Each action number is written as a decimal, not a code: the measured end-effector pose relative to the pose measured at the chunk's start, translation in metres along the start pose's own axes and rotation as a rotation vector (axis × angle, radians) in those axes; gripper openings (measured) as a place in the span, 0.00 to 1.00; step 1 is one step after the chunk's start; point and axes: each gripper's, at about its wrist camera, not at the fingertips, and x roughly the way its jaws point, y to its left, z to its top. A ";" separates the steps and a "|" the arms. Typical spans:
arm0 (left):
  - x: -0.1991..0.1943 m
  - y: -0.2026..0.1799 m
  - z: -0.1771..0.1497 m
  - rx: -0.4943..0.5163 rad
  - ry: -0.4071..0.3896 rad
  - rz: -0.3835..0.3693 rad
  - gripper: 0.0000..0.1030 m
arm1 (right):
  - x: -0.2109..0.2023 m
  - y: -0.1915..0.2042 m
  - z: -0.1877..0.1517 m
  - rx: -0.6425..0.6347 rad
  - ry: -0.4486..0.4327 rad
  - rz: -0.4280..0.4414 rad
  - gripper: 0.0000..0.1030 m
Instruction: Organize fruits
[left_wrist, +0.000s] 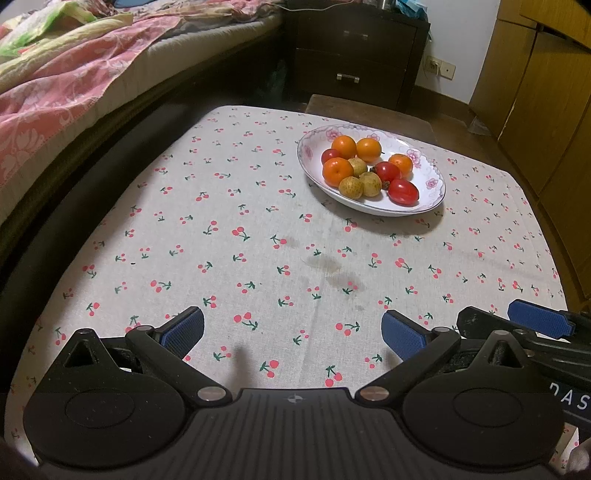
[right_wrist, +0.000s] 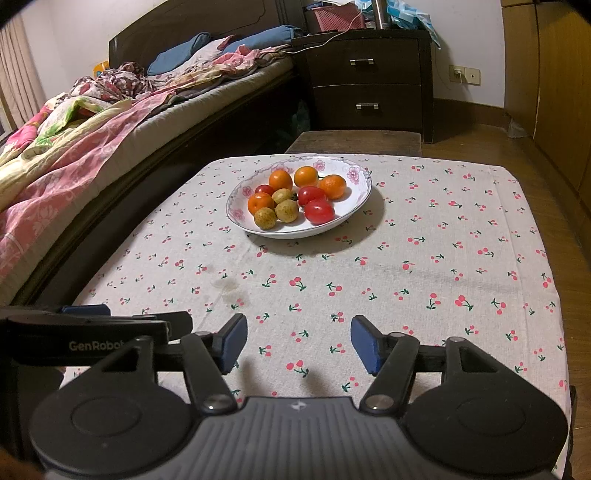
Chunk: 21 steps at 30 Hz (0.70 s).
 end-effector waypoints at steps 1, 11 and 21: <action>0.000 0.000 0.000 0.000 0.000 0.000 1.00 | 0.000 0.000 0.000 0.000 0.000 0.000 0.62; 0.000 0.000 0.000 0.000 -0.001 0.000 1.00 | 0.000 0.000 0.000 0.001 0.001 0.001 0.63; 0.000 0.001 0.000 -0.007 0.004 0.001 1.00 | 0.000 0.000 0.000 0.003 0.001 0.001 0.63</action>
